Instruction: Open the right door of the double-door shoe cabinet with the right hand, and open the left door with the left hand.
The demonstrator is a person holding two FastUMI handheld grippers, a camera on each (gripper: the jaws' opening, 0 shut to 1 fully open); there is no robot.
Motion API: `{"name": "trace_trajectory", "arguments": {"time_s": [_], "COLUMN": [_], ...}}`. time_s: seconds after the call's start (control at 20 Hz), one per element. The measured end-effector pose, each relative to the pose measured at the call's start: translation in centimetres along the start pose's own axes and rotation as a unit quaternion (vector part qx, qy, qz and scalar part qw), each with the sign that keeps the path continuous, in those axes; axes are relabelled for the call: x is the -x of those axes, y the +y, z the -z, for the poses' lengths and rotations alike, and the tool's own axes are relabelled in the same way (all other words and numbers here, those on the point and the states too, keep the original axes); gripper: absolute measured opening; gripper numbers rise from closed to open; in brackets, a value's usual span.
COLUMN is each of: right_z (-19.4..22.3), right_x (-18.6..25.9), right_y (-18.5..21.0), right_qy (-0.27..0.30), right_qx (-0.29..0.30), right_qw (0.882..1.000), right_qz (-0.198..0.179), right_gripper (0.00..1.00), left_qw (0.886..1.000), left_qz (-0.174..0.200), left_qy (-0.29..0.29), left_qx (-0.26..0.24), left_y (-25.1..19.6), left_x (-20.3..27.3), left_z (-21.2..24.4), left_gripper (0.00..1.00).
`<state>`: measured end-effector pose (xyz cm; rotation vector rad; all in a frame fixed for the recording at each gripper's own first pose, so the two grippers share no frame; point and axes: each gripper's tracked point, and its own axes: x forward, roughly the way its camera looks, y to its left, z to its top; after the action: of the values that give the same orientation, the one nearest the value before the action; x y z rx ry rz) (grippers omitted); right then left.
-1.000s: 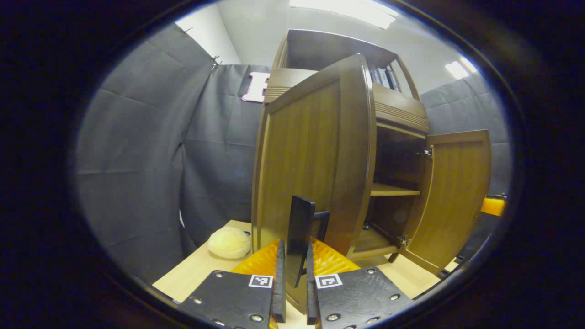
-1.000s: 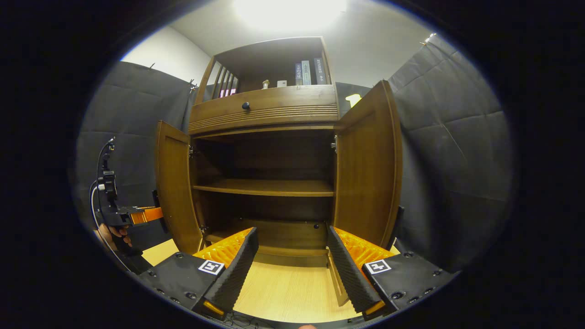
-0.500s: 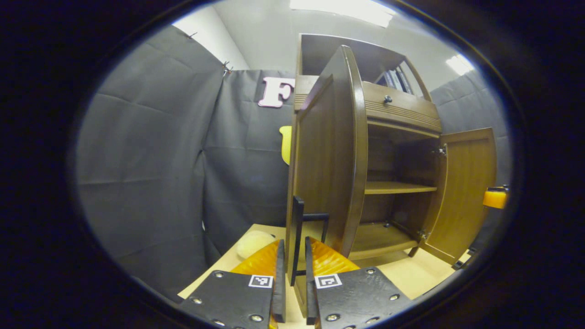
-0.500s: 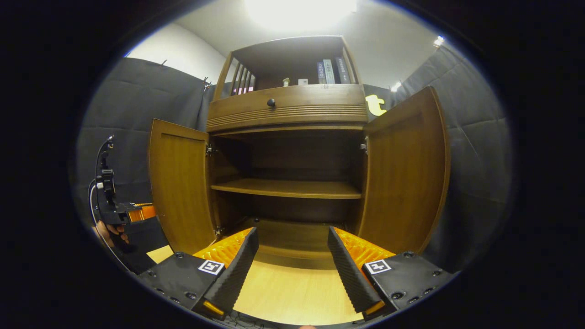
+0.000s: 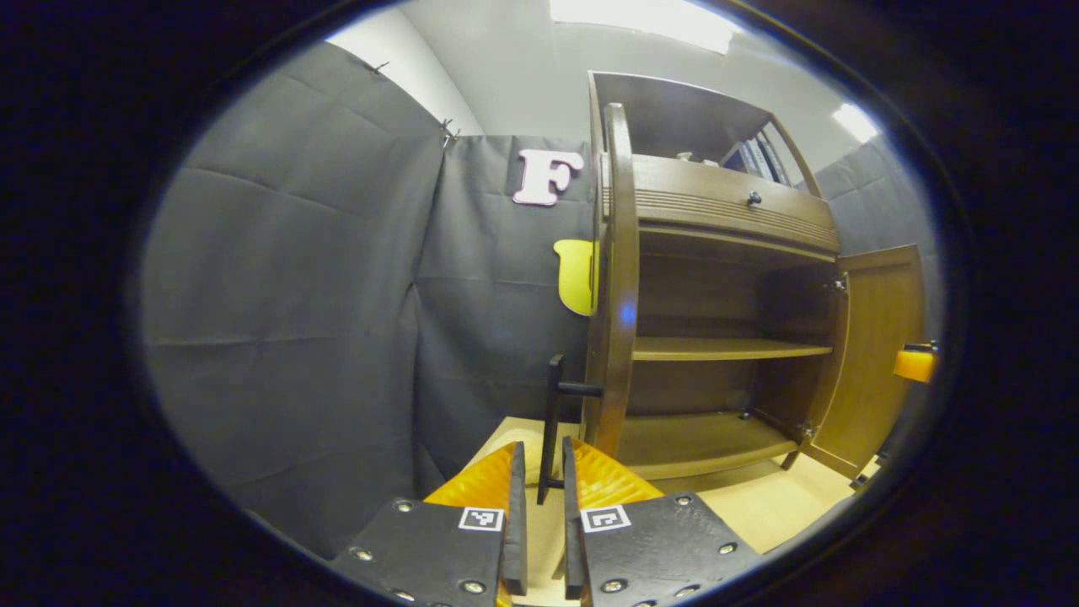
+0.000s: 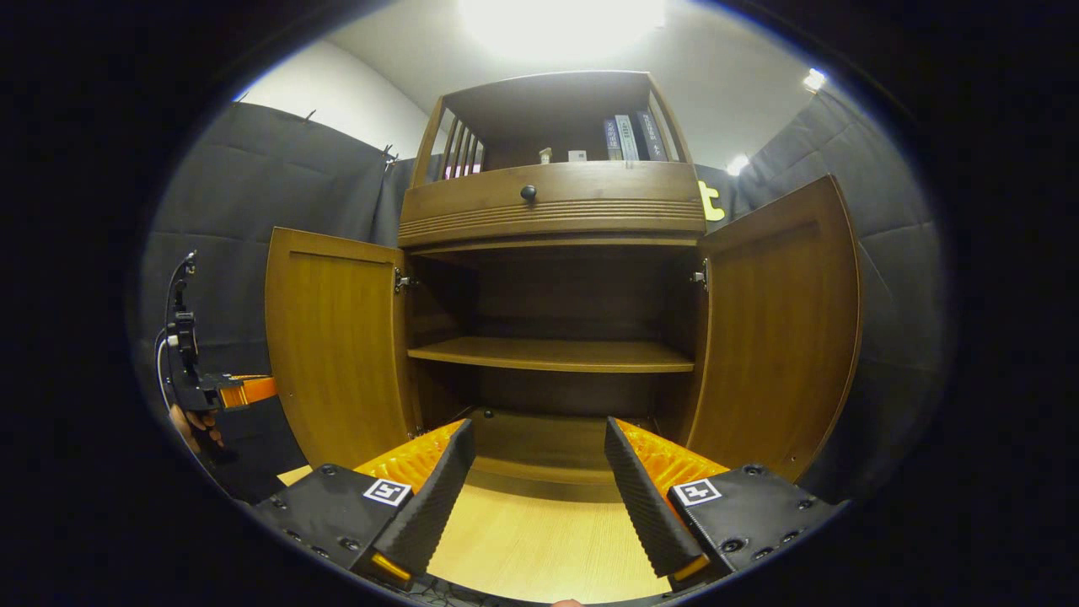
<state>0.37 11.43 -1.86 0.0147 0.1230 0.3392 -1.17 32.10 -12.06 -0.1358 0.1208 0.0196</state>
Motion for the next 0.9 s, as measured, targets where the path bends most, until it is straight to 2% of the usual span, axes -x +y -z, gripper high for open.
{"name": "trace_trajectory", "arguments": {"time_s": [0.15,0.2,0.3,0.35,0.4,0.5,0.55,0.9], "right_z": [-0.4,-0.6,-1.0,-1.2,-1.5,-1.9,-2.1,-2.7], "right_x": [0.7,1.1,2.2,2.8,3.6,5.0,5.6,9.0], "right_y": [-0.6,-1.1,-2.0,-2.6,-3.1,-4.2,-4.6,-7.6], "right_qy": [-0.006,-0.010,-0.014,-0.015,-0.020,-0.026,-0.027,-0.040], "right_qx": [-0.004,-0.004,0.001,0.005,0.008,0.011,0.010,0.001], "right_qw": [1.000,1.000,1.000,1.000,1.000,0.999,0.999,0.997], "right_qz": [0.006,0.008,0.014,0.017,0.021,0.030,0.033,0.061], "right_gripper": [0.99,0.95,0.97,0.97,0.97,0.94,0.94,0.94], "left_qw": [1.000,1.000,1.000,1.000,1.000,1.000,0.999,0.998], "left_qz": [-0.006,-0.007,-0.009,-0.008,-0.003,0.001,0.005,0.024], "left_qy": [-0.009,-0.011,-0.016,-0.018,-0.021,-0.028,-0.032,-0.050], "left_qx": [-0.004,-0.005,0.001,0.005,0.006,-0.004,-0.007,-0.014], "left_y": [0.5,-0.1,-1.0,-1.7,-2.5,-4.2,-5.2,-10.1], "left_x": [1.5,1.8,3.0,3.6,4.1,5.8,6.5,10.4], "left_z": [-1.6,-2.1,-2.4,-2.5,-2.7,-3.9,-4.6,-7.2], "left_gripper": [0.20,0.19,0.17,0.16,0.21,0.16,0.21,0.21]}}
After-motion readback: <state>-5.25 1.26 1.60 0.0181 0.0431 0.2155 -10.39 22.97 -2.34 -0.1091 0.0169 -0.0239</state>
